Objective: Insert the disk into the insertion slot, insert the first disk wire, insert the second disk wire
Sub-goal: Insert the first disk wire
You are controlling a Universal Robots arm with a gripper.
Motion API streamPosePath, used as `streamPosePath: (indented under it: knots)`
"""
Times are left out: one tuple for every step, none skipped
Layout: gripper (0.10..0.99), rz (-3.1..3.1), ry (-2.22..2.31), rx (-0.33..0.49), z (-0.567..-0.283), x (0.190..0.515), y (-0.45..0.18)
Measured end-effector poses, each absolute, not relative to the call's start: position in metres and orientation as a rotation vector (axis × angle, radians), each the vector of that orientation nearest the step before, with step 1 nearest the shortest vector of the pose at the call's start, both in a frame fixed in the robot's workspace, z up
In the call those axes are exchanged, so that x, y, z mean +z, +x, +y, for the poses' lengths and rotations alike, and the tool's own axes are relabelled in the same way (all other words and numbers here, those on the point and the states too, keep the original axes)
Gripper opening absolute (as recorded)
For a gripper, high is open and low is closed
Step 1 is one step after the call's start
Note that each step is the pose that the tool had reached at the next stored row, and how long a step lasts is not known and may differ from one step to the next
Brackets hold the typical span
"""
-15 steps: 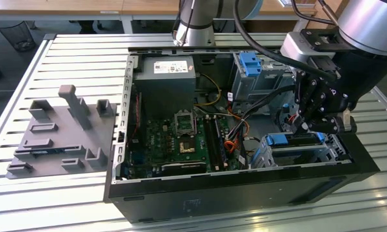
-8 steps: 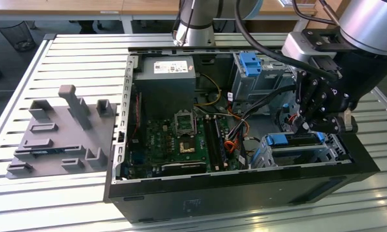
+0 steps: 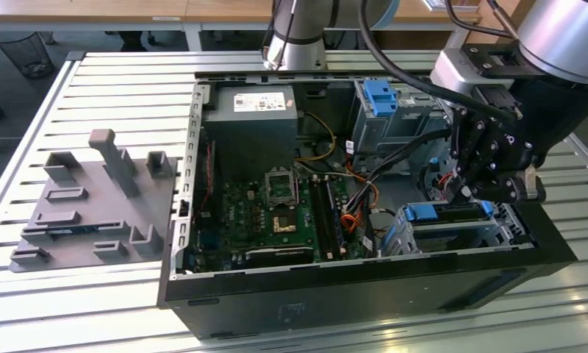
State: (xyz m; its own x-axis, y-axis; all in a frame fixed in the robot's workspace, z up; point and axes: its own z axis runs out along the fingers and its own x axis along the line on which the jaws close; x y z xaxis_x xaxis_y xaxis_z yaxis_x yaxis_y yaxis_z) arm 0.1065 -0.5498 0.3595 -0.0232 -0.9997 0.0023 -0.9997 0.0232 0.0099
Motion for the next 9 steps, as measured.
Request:
streamPosePath:
  knots:
    - [0.106,-2.241,2.19,-0.009,-0.5498,0.3595,0.1067]
    - [0.106,-2.241,2.19,-0.008,-0.5498,0.3595,0.1069]
    - [0.106,-2.241,2.19,-0.009,-0.5498,0.3595,0.1072]
    - [0.106,-2.241,2.19,-0.009,-0.5498,0.3595,0.1075]
    - [0.106,-2.241,2.19,-0.009,-0.5498,0.3594,0.1078]
    - [0.106,-2.241,2.19,-0.009,-0.5498,0.3595,0.1081]
    - [0.106,-2.241,2.19,-0.009,-0.5497,0.3594,0.1084]
    - [0.106,-2.241,2.19,-0.009,-0.5498,0.3595,0.1087]
    - [0.106,-2.241,2.19,-0.009,-0.5497,0.3595,0.1089]
